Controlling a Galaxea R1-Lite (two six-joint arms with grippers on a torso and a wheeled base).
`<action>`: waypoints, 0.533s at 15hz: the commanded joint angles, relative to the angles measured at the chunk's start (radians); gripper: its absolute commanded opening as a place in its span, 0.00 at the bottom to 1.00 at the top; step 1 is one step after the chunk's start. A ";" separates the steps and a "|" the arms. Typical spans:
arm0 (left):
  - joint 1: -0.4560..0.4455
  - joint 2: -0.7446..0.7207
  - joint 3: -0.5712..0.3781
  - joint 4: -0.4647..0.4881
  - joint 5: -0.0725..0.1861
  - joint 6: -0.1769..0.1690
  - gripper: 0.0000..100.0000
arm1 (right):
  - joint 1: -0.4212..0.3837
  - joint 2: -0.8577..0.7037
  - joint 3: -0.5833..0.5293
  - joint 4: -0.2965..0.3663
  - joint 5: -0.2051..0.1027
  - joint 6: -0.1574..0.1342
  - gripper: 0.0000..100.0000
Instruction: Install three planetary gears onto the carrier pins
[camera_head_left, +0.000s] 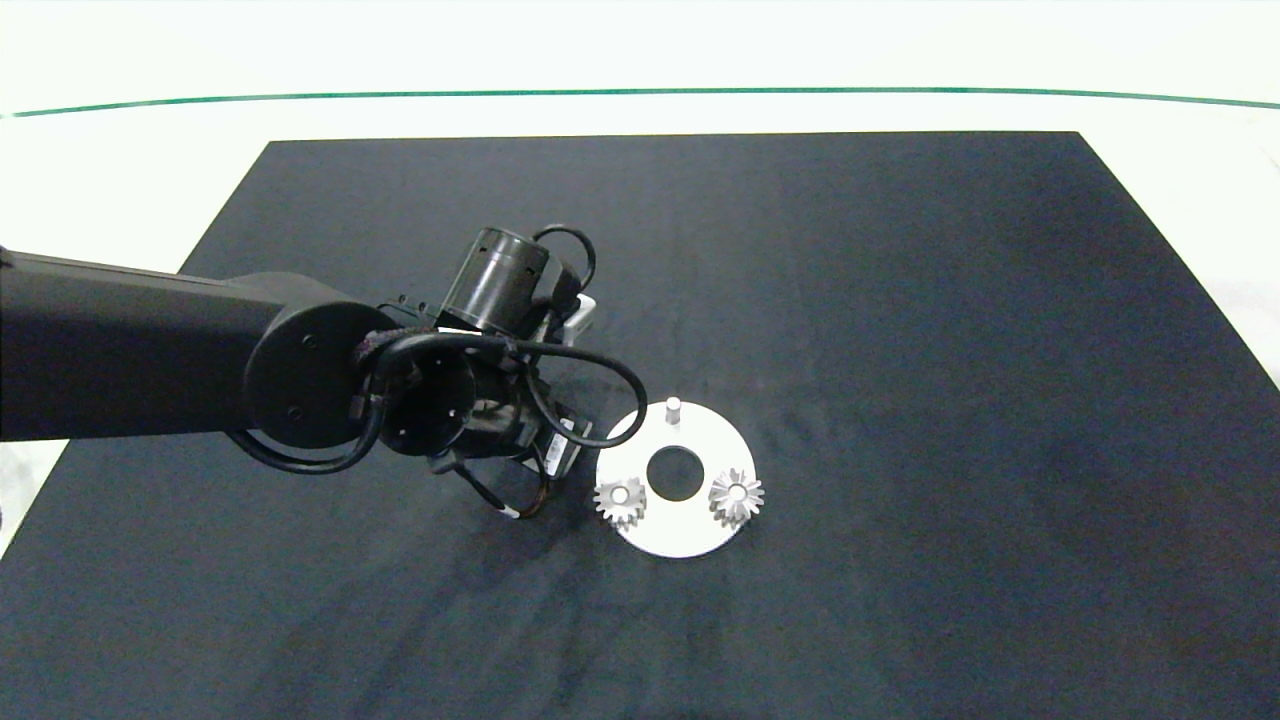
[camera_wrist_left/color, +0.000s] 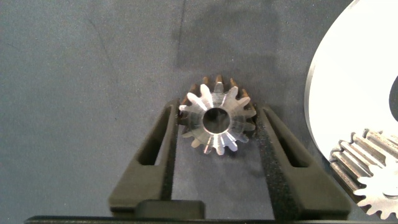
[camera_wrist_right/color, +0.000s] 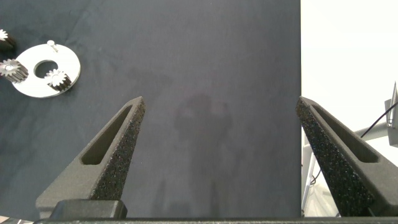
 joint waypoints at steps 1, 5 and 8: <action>0.001 -0.002 0.001 0.001 0.003 0.001 0.38 | 0.001 -0.001 0.000 0.003 0.000 -0.002 1.00; 0.001 -0.003 -0.001 -0.003 0.003 0.001 0.30 | 0.001 -0.003 0.000 0.003 -0.002 -0.002 1.00; -0.008 -0.031 -0.034 -0.008 0.002 -0.001 0.24 | 0.001 -0.001 0.001 0.003 0.000 -0.002 1.00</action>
